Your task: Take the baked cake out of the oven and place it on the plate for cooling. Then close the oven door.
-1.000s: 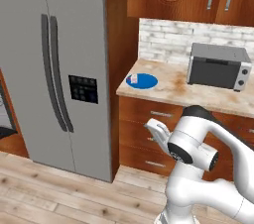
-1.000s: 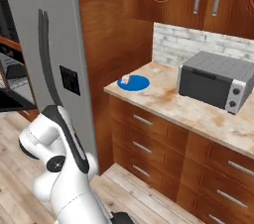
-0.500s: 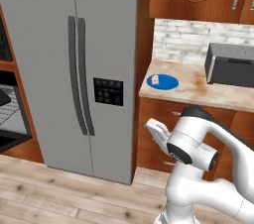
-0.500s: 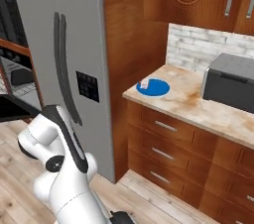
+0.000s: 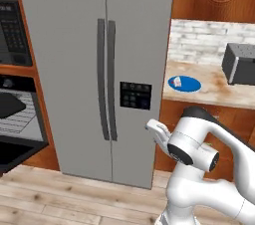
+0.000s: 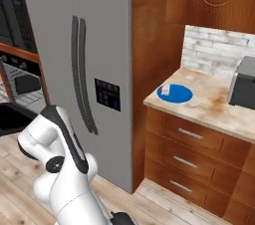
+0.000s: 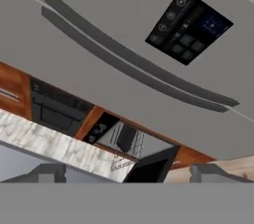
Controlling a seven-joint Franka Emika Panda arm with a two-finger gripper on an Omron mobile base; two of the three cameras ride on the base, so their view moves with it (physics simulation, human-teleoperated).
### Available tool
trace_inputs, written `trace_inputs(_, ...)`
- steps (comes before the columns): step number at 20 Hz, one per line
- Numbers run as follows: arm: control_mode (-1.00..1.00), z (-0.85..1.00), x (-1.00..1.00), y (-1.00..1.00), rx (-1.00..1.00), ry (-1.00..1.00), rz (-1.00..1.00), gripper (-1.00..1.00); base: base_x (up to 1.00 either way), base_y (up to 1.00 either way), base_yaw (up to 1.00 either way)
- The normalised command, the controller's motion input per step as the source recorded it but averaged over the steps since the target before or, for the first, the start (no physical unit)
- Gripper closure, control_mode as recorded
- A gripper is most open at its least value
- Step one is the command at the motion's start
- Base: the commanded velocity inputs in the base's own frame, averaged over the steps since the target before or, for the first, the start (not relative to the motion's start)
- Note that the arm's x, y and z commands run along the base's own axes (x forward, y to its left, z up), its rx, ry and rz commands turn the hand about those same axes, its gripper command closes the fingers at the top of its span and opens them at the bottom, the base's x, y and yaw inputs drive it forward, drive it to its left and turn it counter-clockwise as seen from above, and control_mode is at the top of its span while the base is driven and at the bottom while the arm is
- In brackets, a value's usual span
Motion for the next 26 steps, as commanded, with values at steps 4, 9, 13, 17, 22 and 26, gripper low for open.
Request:
trace_inputs(4, 1.00, 0.00, 0.00, 0.00, 0.00, 0.00, 0.00, -1.00, 0.13, 0.70, -0.14)
trace_inputs(9, 1.00, 0.00, 0.00, 0.00, 0.00, 0.00, 0.00, -1.00, 0.13, 0.70, -0.15)
trace_inputs(13, 1.00, 0.00, 0.00, 0.00, 0.00, 0.00, 0.00, -1.00, 0.27, 0.64, -0.15)
trace_inputs(17, 1.00, 0.00, 0.00, 0.00, 0.00, 0.00, 0.00, -1.00, 0.24, 0.61, -0.15)
trace_inputs(22, 1.00, 0.00, 0.00, 0.00, 0.00, 0.00, 0.00, -1.00, 0.28, 0.54, -0.16)
trace_inputs(26, 1.00, 0.00, 0.00, 0.00, 0.00, 0.00, 0.00, -1.00, 0.36, 0.51, -0.16)
